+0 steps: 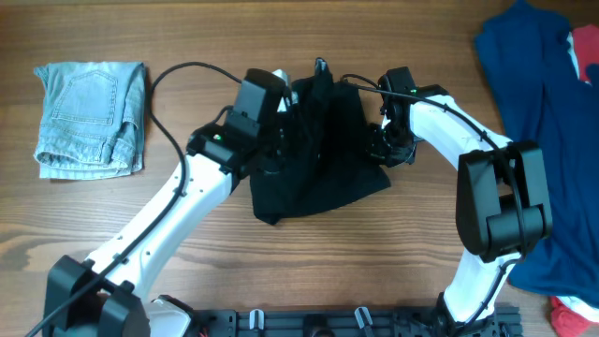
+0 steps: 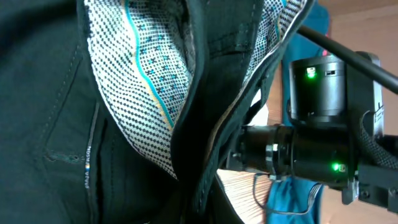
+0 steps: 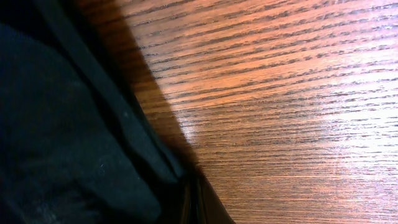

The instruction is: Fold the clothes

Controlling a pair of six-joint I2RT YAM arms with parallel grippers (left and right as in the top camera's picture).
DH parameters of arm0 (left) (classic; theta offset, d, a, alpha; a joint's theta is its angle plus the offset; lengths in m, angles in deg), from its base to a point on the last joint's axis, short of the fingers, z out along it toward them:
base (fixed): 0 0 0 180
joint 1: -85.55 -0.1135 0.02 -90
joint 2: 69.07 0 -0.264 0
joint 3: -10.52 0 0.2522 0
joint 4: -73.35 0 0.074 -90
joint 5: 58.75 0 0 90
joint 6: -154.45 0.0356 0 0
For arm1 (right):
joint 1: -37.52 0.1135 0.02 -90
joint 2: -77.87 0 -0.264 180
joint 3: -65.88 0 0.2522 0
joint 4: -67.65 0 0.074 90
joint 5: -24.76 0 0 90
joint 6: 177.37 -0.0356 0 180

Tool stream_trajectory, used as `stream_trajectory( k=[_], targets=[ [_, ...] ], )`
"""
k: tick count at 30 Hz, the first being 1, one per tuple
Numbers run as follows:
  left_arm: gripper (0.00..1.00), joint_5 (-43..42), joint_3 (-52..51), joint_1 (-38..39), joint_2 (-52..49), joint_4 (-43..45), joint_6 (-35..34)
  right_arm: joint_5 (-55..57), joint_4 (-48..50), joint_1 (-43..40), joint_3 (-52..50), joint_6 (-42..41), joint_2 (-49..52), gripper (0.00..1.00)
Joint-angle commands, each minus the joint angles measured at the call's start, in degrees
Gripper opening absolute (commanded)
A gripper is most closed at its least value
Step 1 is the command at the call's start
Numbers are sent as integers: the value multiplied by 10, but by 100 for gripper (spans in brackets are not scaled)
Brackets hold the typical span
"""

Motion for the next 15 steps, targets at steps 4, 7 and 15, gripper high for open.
stream_trajectory(
  k=[4,7,15],
  targets=[
    [4,1,15,28,-42,32,-116,-7,-1,3,-23,-4,20,4],
    [4,1,15,37,-54,57,-152,-7,1,10,-23,-4,20,4],
    [62,-15,15,50,-54,115,-150,-7,1,13,-23,-7,20,4]
  ],
)
